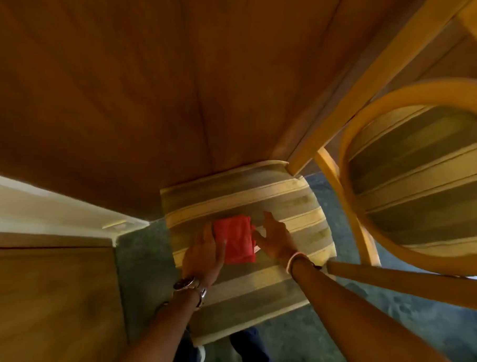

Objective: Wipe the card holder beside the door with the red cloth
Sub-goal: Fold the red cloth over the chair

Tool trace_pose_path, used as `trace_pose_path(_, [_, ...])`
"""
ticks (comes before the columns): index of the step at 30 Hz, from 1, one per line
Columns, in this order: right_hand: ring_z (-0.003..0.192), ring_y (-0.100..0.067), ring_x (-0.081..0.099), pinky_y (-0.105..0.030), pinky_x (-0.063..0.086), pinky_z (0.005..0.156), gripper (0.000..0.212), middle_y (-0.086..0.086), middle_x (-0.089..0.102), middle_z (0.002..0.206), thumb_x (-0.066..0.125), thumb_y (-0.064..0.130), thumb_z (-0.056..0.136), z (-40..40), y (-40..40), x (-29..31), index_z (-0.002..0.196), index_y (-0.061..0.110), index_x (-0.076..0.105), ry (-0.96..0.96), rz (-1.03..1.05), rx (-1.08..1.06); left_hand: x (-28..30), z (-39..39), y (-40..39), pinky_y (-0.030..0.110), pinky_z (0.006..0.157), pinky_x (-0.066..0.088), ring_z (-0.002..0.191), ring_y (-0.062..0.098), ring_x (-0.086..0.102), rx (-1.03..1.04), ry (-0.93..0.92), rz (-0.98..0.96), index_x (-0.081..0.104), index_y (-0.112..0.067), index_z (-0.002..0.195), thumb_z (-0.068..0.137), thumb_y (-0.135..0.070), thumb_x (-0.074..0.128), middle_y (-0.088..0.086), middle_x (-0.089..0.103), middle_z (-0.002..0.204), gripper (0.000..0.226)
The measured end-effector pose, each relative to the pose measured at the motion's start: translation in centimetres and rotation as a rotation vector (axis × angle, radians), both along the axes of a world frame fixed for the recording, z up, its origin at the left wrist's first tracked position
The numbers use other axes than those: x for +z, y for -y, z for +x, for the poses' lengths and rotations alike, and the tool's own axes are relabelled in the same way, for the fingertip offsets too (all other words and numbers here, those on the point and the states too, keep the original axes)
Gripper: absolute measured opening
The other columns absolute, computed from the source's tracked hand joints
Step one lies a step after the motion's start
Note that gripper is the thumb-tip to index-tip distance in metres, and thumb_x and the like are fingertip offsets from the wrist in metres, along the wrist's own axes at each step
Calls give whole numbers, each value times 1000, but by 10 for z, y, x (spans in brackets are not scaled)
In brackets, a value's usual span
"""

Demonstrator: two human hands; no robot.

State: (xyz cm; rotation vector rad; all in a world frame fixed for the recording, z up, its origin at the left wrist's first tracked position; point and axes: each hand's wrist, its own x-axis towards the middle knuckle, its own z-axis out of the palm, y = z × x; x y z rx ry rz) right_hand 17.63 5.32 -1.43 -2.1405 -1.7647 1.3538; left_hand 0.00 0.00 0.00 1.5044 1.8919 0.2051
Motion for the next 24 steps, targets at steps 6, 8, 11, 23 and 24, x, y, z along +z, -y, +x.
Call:
trace_pose_path(6, [119, -39, 68, -50, 56, 103, 48, -21, 72, 128, 73, 29, 92, -10, 8, -70, 135, 13, 61, -78, -181, -267, -58, 18, -9, 46, 79, 53, 99, 40, 64, 234, 212, -177, 36, 2, 142, 96, -41, 52, 26, 60, 119, 64])
trace_pose_path(8, [116, -36, 69, -46, 58, 100, 45, -18, 72, 126, 76, 23, 89, -11, 7, -94, 129, 12, 61, -88, -188, -349, -82, 18, -12, 41, 74, 52, 94, 34, 62, 335, 246, -182, 39, 1, 139, 92, -17, 64, 25, 60, 119, 56])
trace_pose_path(11, [111, -34, 67, -44, 57, 98, 29, -18, 70, 120, 80, 15, 84, -8, 3, -127, 103, 15, 57, -113, -239, -446, -110, 17, -19, 30, 66, 45, 85, 24, 54, 474, 336, -271, 51, 0, 128, 83, -10, 75, 15, 62, 98, 53])
trace_pose_path(23, [121, -41, 67, -49, 59, 97, 39, -23, 70, 129, 75, 8, 91, 13, -9, -128, 127, -2, 66, -595, -291, -563, -120, 5, -44, 34, 75, 52, 94, 20, 61, 572, 707, -376, 51, -23, 111, 87, -2, 65, 2, 61, 110, 35])
trace_pose_path(24, [122, -38, 66, -49, 58, 99, 40, -20, 69, 131, 75, 10, 91, 13, -14, -121, 129, 1, 65, -630, -296, -555, -110, 4, -48, 29, 69, 50, 87, 13, 60, 559, 714, -351, 50, -26, 110, 89, -4, 64, -3, 60, 104, 34])
